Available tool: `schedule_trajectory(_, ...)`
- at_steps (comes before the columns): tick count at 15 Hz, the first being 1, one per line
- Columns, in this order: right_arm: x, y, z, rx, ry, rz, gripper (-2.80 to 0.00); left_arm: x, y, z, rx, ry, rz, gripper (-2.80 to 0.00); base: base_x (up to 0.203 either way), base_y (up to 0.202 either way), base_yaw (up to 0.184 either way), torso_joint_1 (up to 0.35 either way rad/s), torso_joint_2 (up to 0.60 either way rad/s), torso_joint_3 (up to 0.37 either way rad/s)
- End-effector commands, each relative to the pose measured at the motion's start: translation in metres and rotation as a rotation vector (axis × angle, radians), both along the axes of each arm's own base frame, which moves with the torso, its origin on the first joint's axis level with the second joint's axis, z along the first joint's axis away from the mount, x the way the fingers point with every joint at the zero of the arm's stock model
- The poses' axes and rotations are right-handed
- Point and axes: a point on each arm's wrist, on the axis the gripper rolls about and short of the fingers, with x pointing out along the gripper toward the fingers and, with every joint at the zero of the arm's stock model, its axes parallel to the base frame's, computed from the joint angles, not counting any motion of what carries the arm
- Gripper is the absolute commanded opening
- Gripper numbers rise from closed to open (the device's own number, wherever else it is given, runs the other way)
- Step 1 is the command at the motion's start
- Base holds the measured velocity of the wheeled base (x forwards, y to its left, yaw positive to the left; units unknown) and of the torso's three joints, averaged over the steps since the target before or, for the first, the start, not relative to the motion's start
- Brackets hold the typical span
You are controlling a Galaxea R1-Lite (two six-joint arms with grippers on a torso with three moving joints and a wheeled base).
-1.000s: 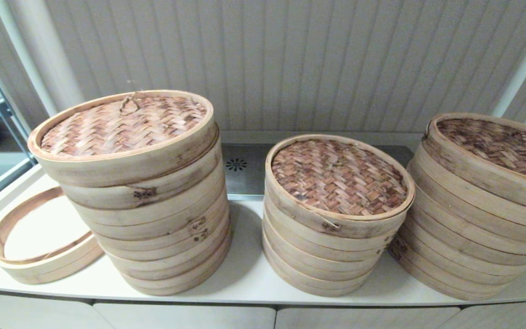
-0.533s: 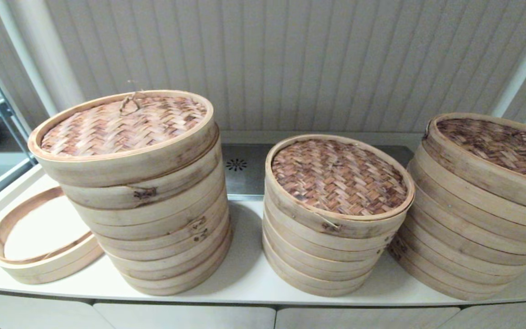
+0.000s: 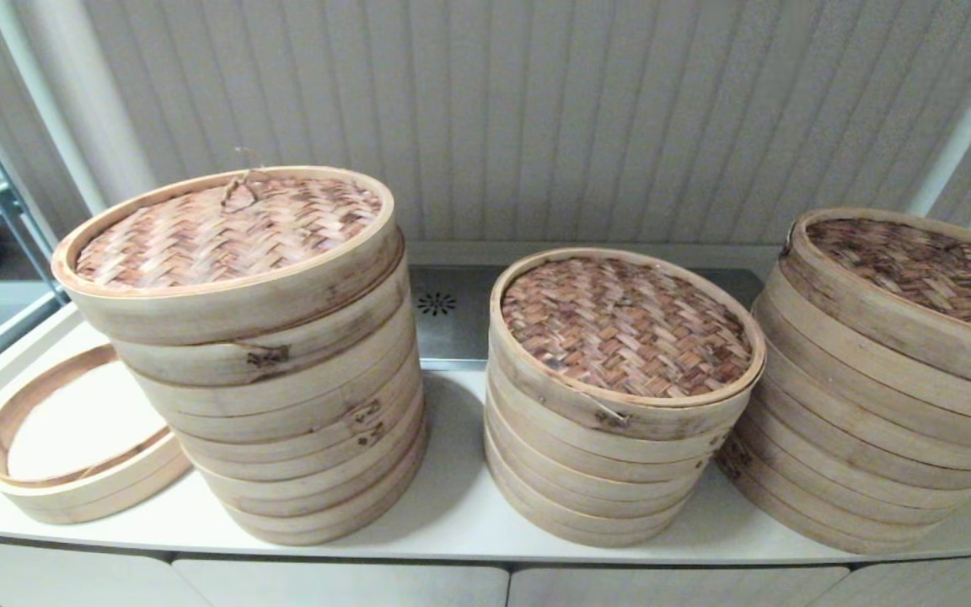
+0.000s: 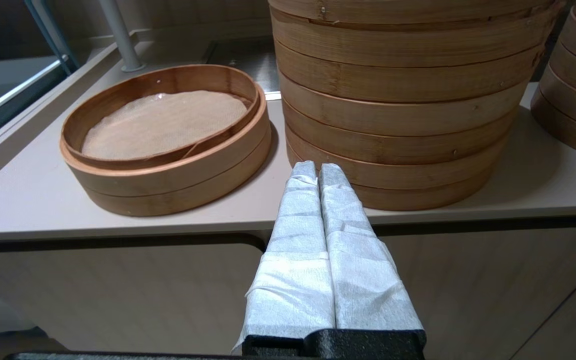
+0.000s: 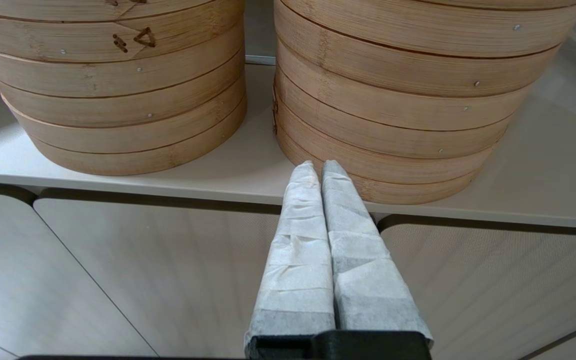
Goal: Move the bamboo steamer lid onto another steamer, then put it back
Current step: Pick up the steamer
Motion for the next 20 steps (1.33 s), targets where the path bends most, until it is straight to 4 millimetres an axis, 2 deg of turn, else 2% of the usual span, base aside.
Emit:
schedule_trajectory(1, 0.0, 0.0, 0.0, -0.001, -0.002, 0.001, -2.8, 0.003, 0.0, -0.01, -0.002, 0.031, 0.0, -2.8, 0.0, 0.0, 0.0, 0.0, 0.0, 0.0)
schedule_trajectory(15, 0.0, 0.0, 0.0, -0.001, -0.002, 0.001, -2.8, 0.003, 0.0, -0.009, 0.01, 0.035, 0.008, -2.8, 0.0, 0.0, 0.0, 0.0, 0.0, 0.0)
schedule_trajectory(18, 0.0, 0.0, 0.0, -0.001, -0.002, 0.001, -2.8, 0.001, 0.0, 0.002, 0.058, 0.012, 0.012, -2.8, 0.0, 0.0, 0.0, 0.0, 0.0, 0.0)
schedule_trajectory(20, 0.0, 0.0, 0.0, -0.001, -0.002, 0.001, -2.8, -0.003, 0.0, 0.025, 0.065, -0.037, 0.013, -2.8, 0.0, 0.0, 0.0, 0.0, 0.0, 0.0)
